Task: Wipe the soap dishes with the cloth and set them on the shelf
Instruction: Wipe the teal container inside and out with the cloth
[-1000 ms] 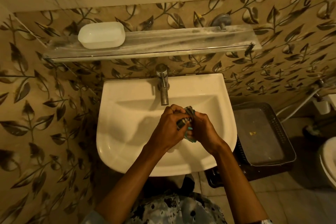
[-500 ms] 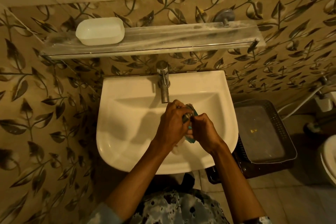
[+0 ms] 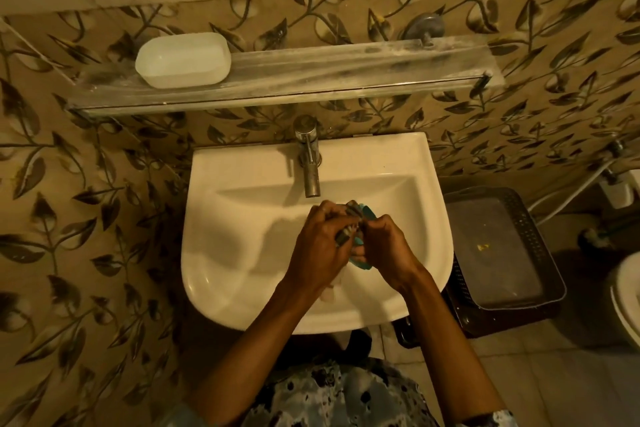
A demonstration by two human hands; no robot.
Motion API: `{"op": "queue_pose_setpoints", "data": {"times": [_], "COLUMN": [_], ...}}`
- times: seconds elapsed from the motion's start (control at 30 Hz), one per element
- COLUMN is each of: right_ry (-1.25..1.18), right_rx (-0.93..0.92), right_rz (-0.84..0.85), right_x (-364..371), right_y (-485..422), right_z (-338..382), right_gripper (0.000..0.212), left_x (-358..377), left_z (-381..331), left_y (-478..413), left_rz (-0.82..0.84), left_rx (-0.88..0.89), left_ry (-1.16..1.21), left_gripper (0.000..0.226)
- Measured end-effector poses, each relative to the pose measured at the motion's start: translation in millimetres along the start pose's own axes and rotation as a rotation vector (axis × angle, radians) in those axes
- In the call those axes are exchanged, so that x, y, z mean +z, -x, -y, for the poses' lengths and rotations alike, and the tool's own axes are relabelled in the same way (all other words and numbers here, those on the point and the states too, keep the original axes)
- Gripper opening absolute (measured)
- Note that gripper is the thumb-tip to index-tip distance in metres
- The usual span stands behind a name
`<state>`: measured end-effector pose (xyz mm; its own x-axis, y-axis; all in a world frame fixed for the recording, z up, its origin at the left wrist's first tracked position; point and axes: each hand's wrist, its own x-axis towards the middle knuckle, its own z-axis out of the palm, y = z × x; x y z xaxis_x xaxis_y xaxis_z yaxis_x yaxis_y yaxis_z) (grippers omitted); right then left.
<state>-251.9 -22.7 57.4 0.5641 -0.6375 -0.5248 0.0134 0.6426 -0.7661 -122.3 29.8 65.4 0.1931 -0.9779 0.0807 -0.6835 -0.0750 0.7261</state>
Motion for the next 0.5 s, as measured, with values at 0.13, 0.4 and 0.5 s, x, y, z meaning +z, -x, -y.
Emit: {"op": "queue_pose_setpoints", "data": {"times": [0.13, 0.4, 0.5], "right_ry": [0.080, 0.365, 0.368], "right_rx": [0.007, -0.099, -0.108], "right_rz": [0.011, 0.056, 0.030], "right_x": [1, 8, 5], "right_y": [-1, 2, 2], "right_z": [-1, -3, -6], "right_gripper": [0.034, 0.026, 0.029], "left_x": [-6, -24, -28], "left_z": [-11, -8, -4], "left_y": [-41, -89, -95], "left_rz": [0.064, 0.485, 0.594], "left_rx": [-0.009, -0.139, -0.159], "left_ry": [-0.038, -0.124, -0.131], "left_gripper": [0.016, 0.019, 0.019]}}
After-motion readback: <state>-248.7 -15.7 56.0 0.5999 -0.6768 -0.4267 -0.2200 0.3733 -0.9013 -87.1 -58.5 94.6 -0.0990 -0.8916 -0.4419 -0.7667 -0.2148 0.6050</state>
